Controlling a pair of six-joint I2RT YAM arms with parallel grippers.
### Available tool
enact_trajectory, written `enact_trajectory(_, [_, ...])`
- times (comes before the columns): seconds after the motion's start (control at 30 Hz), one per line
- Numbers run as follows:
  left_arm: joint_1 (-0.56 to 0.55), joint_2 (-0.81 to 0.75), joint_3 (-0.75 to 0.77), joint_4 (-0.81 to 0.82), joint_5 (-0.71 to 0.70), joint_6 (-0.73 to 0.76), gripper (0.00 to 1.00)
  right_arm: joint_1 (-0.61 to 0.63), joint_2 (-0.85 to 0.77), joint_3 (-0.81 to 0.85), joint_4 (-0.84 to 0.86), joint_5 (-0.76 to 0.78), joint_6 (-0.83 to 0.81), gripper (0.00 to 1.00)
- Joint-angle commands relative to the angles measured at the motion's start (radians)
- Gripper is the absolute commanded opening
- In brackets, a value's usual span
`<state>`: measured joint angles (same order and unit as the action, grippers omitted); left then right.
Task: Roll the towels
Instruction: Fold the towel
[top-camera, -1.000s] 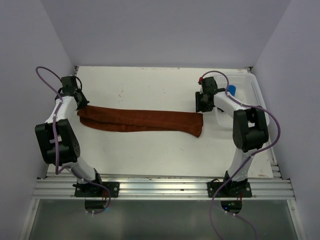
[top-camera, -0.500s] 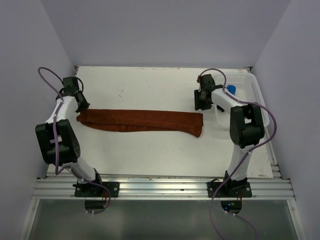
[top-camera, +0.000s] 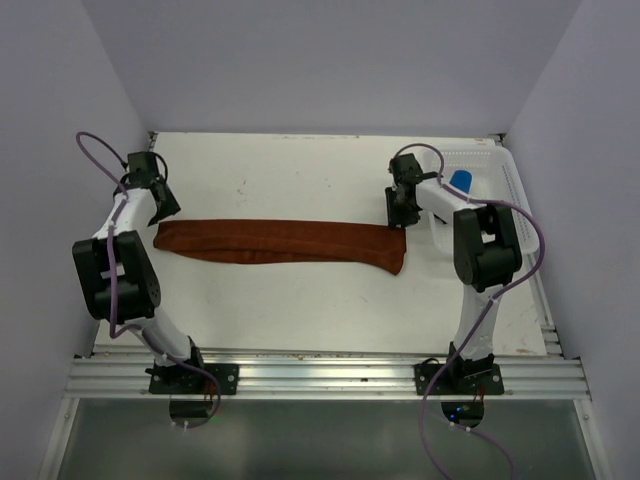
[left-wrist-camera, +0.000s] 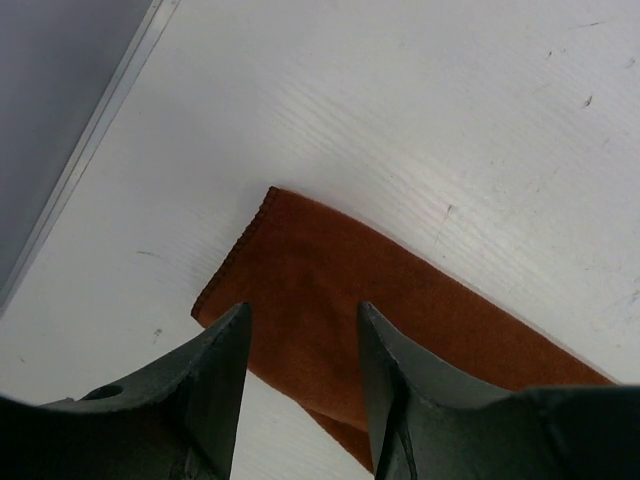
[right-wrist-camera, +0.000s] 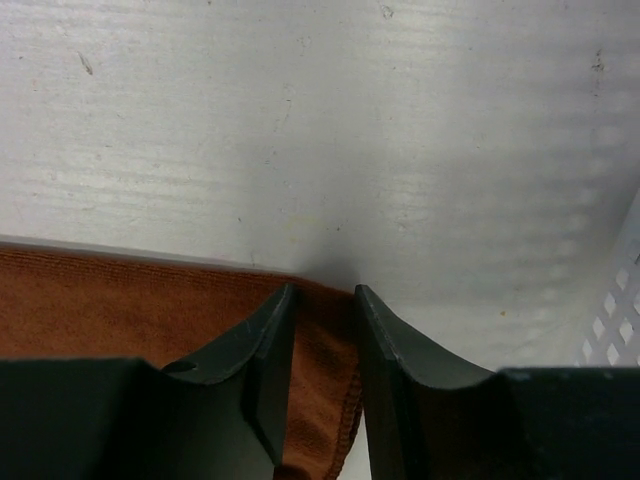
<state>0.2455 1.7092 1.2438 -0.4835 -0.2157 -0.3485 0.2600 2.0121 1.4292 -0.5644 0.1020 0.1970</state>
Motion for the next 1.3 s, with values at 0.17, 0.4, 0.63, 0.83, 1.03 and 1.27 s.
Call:
enact_trajectory(0.17, [0.011, 0.098, 0.029, 0.036, -0.039, -0.006, 0.51, -0.001, 0.007, 0.000, -0.015, 0.013, -0.025, 0.25])
enact_trajectory(0.4, [0.067, 0.147, 0.034, 0.051, -0.036, -0.006, 0.51, -0.002, 0.007, -0.015, 0.000, -0.002, -0.022, 0.08])
enact_trajectory(0.63, [0.089, 0.155, 0.036, 0.118, 0.001, -0.012, 0.53, -0.004, 0.011, -0.021, 0.003, -0.010, -0.028, 0.00])
enact_trajectory(0.83, [0.095, 0.159, 0.005, 0.198, 0.048, -0.029, 0.55, -0.005, 0.016, -0.015, 0.004, -0.025, -0.033, 0.00])
enact_trajectory(1.03, [0.147, 0.213, -0.007, 0.232, 0.151, -0.080, 0.53, -0.005, 0.017, -0.015, 0.004, -0.024, -0.039, 0.00])
enact_trajectory(1.27, [0.147, 0.224, -0.023, 0.253, 0.131, -0.080, 0.47, -0.004, 0.023, -0.018, 0.009, -0.027, -0.044, 0.00])
